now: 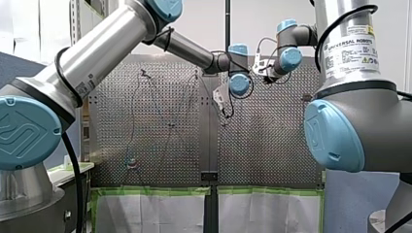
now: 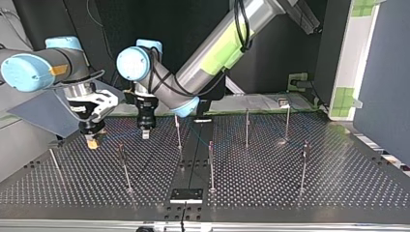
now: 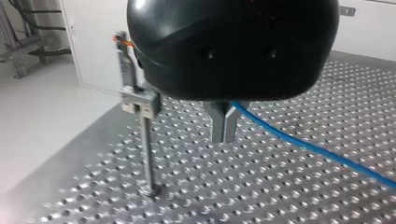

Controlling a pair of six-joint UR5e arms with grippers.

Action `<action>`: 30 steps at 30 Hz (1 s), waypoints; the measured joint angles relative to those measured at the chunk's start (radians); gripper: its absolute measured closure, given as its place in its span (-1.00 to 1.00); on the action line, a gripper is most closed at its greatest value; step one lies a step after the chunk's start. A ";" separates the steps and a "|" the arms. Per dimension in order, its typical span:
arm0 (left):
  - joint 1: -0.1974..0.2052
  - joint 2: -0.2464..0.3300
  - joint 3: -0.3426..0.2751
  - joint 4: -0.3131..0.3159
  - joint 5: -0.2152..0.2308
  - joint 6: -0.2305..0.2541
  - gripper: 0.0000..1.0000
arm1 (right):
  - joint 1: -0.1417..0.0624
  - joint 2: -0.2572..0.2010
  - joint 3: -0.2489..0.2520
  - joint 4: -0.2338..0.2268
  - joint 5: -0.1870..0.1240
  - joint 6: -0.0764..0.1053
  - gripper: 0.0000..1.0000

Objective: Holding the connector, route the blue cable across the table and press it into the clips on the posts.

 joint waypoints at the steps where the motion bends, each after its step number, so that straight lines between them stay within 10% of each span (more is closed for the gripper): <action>1: 0.000 0.003 0.000 0.000 -0.001 0.001 1.00 | 0.000 -0.001 -0.002 0.003 0.000 0.000 1.00; 30: 0.046 0.012 0.072 0.005 0.027 0.009 1.00 | 0.000 -0.007 -0.112 0.051 -0.037 0.002 1.00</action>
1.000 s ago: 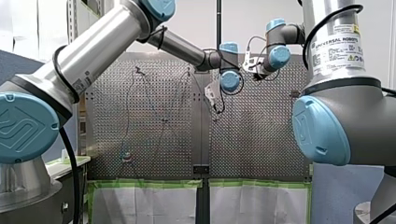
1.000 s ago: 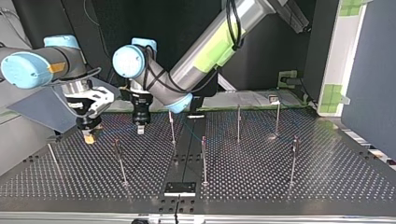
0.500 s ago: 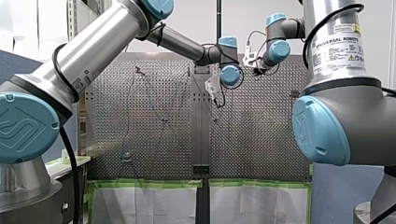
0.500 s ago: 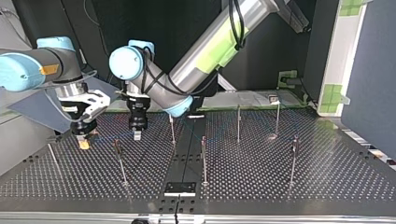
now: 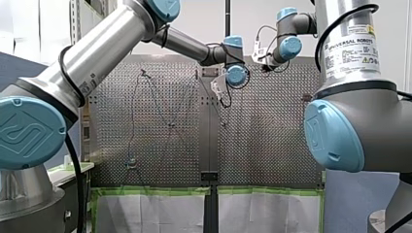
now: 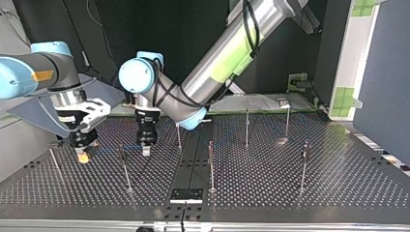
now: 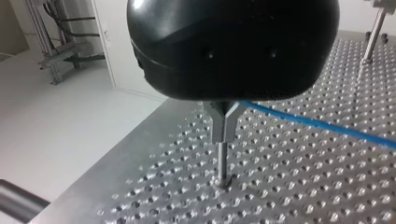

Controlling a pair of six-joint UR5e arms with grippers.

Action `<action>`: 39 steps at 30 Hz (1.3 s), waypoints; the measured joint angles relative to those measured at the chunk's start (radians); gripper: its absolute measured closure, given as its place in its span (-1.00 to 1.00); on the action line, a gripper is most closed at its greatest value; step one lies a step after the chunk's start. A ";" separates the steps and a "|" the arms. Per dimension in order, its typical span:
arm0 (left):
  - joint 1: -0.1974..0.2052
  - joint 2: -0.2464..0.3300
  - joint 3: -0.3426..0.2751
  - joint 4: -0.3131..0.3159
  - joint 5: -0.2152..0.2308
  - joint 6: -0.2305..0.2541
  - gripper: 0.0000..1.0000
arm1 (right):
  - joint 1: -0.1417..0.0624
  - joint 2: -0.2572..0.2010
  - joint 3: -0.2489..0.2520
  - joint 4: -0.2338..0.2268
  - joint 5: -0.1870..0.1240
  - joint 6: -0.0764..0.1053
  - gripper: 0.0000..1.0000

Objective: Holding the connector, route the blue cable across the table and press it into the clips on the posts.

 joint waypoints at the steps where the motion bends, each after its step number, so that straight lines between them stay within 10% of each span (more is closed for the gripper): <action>1: 0.005 -0.001 0.000 0.002 0.006 0.000 1.00 | 0.000 0.000 -0.001 0.000 -0.004 0.001 1.00; 23: 0.077 -0.035 -0.004 0.006 0.152 -0.015 0.92 | -0.015 0.022 -0.004 -0.005 -0.010 0.017 1.00; 33: 0.061 -0.035 -0.004 -0.022 0.155 -0.020 -1.00 | -0.017 0.024 -0.003 -0.004 -0.010 0.016 1.00; 39: 0.051 -0.034 -0.004 -0.057 0.150 -0.022 -1.00 | -0.016 0.025 -0.003 -0.003 -0.010 0.016 1.00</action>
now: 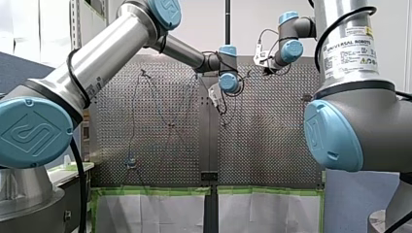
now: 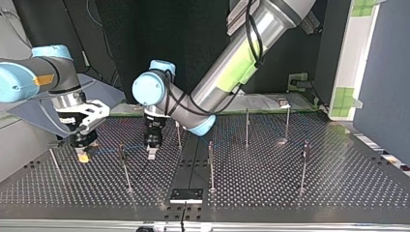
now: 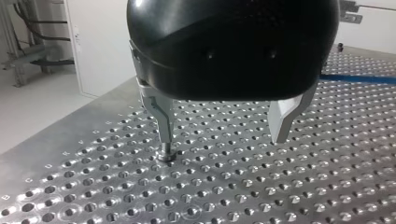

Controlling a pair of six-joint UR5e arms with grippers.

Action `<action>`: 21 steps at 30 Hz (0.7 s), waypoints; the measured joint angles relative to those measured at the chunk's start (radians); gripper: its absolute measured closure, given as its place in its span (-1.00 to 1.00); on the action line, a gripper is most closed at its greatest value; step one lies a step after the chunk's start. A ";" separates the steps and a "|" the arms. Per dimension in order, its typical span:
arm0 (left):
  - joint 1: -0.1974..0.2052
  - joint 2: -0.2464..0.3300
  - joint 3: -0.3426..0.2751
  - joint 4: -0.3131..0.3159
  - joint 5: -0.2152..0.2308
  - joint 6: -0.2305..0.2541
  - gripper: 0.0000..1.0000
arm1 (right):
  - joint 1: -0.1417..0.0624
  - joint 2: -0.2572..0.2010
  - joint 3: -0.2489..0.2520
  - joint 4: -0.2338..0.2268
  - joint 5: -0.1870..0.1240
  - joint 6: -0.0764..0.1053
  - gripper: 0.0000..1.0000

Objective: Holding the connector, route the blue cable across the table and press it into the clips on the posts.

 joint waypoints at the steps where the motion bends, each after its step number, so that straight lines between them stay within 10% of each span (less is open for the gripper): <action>1: -0.002 0.000 0.000 -0.007 -0.001 -0.001 -1.00 | 0.000 0.000 0.000 0.000 0.000 0.000 1.00; 21: -0.054 0.093 -0.065 -0.084 0.042 -0.002 -1.00 | 0.001 0.000 0.000 0.000 -0.001 -0.004 1.00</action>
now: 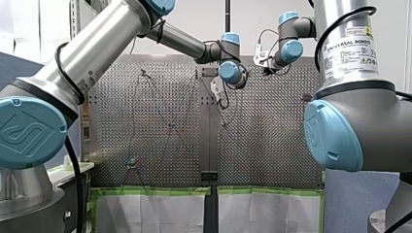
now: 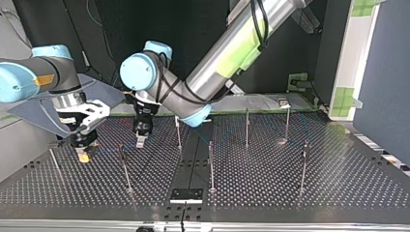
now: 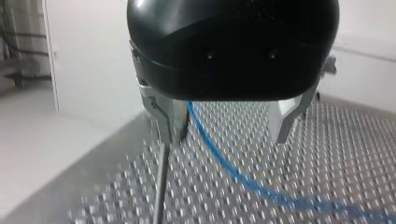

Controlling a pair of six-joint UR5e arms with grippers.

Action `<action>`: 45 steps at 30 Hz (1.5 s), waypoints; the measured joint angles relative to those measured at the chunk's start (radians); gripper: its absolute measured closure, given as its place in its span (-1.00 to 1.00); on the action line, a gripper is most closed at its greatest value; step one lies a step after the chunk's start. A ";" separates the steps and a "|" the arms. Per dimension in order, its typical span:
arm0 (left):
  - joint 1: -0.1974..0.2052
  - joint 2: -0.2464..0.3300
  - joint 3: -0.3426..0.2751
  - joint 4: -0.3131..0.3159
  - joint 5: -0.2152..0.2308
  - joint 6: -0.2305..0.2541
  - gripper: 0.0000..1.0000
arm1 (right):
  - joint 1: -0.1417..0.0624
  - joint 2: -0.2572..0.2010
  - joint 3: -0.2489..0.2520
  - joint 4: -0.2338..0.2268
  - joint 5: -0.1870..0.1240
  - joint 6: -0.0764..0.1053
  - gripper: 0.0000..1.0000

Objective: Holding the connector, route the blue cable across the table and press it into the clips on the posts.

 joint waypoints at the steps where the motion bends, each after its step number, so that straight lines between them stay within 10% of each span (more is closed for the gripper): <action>1: -0.005 0.010 -0.010 0.009 0.009 0.003 -1.00 | 0.000 0.000 0.000 0.000 0.000 0.000 1.00; 24: 0.076 0.208 -0.208 0.201 -0.075 0.051 -1.00 | 0.002 0.000 0.000 0.001 0.002 -0.006 1.00; 45: 0.051 0.385 -0.384 0.378 -0.159 0.016 -1.00 | 0.008 0.000 0.000 0.003 0.009 -0.014 1.00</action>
